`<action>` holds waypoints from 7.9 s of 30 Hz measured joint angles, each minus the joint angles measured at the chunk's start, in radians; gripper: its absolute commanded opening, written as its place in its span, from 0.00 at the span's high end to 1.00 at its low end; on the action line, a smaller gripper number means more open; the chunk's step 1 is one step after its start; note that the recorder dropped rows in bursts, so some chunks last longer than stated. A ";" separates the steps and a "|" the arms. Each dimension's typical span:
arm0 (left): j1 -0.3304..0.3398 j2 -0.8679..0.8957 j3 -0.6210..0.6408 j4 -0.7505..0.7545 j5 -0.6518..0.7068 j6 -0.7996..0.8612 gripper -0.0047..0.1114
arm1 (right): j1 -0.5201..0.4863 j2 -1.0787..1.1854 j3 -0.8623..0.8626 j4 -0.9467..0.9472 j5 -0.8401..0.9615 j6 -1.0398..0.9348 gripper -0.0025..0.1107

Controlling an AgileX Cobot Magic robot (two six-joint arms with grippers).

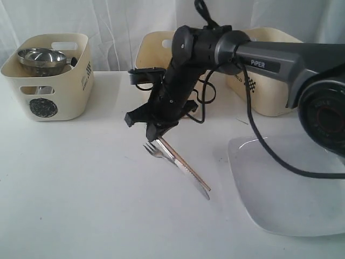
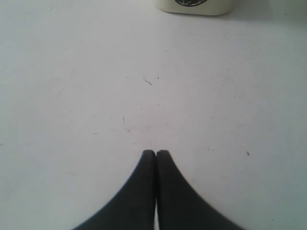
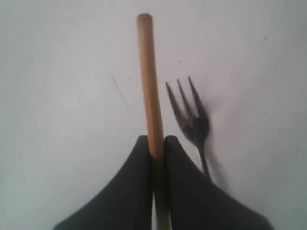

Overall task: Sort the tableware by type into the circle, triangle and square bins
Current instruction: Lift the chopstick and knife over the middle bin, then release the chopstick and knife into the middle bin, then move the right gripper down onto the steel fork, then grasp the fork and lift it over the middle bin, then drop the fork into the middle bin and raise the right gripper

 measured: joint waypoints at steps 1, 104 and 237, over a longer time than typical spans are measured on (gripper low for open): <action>0.000 0.000 0.000 0.000 0.000 0.000 0.96 | -0.017 0.000 -0.004 0.044 0.033 -0.020 0.98; 0.000 0.000 0.000 0.000 0.000 0.000 0.96 | -0.419 0.177 -0.345 1.289 -0.226 -0.800 0.98; 0.000 0.000 0.000 0.000 0.000 0.000 0.96 | -0.204 0.117 -0.165 1.285 -0.633 -1.061 0.77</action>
